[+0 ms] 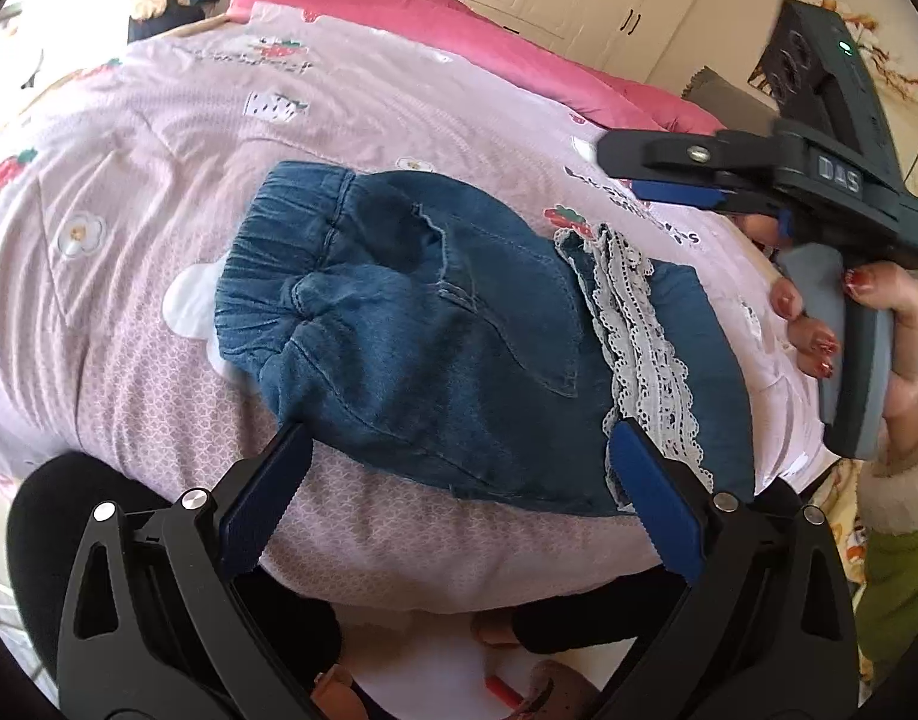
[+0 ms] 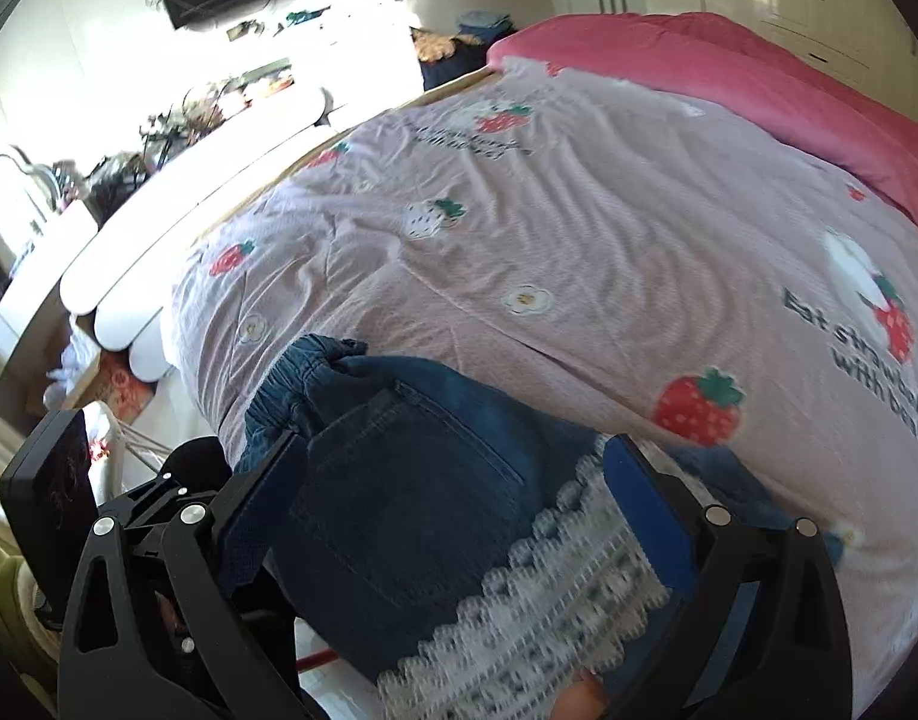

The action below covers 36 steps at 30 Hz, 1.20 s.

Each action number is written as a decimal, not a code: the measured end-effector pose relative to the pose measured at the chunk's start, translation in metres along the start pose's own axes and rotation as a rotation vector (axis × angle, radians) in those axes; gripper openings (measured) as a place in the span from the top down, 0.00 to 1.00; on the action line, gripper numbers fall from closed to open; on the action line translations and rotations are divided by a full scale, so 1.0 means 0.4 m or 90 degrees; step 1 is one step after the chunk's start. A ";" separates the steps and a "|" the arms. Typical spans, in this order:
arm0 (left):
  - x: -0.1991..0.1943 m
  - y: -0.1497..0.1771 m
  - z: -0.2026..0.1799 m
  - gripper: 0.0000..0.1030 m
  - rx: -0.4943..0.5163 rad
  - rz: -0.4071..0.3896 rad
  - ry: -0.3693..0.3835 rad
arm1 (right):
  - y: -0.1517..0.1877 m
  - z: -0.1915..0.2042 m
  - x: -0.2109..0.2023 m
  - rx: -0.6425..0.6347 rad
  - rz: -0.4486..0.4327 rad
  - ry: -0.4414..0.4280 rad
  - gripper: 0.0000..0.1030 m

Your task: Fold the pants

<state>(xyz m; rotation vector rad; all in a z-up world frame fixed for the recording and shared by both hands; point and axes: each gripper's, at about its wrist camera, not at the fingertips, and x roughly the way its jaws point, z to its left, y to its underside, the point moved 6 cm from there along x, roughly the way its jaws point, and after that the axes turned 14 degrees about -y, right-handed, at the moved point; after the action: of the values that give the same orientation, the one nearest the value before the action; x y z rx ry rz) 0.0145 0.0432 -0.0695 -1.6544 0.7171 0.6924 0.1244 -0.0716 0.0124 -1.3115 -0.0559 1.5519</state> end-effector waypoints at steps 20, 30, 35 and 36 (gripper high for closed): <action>0.015 0.013 0.119 0.17 -0.129 0.022 0.053 | -0.069 0.055 0.334 -0.036 0.208 -0.132 0.22; 0.051 -0.025 0.132 0.49 -0.183 0.022 0.084 | -0.070 0.077 0.260 0.010 0.151 -0.230 0.64; 0.062 -0.054 0.125 0.80 -0.197 0.022 0.121 | -0.080 0.075 0.177 0.002 0.112 -0.248 0.64; 0.053 -0.064 0.112 0.81 -0.181 0.010 0.113 | -0.083 0.071 0.160 0.002 0.103 -0.249 0.64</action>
<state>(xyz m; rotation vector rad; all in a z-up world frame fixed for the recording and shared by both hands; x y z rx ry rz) 0.0446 0.0893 -0.0775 -1.9902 0.7861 0.6890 0.1353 0.0039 -0.0003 -1.0123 -0.1967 1.9295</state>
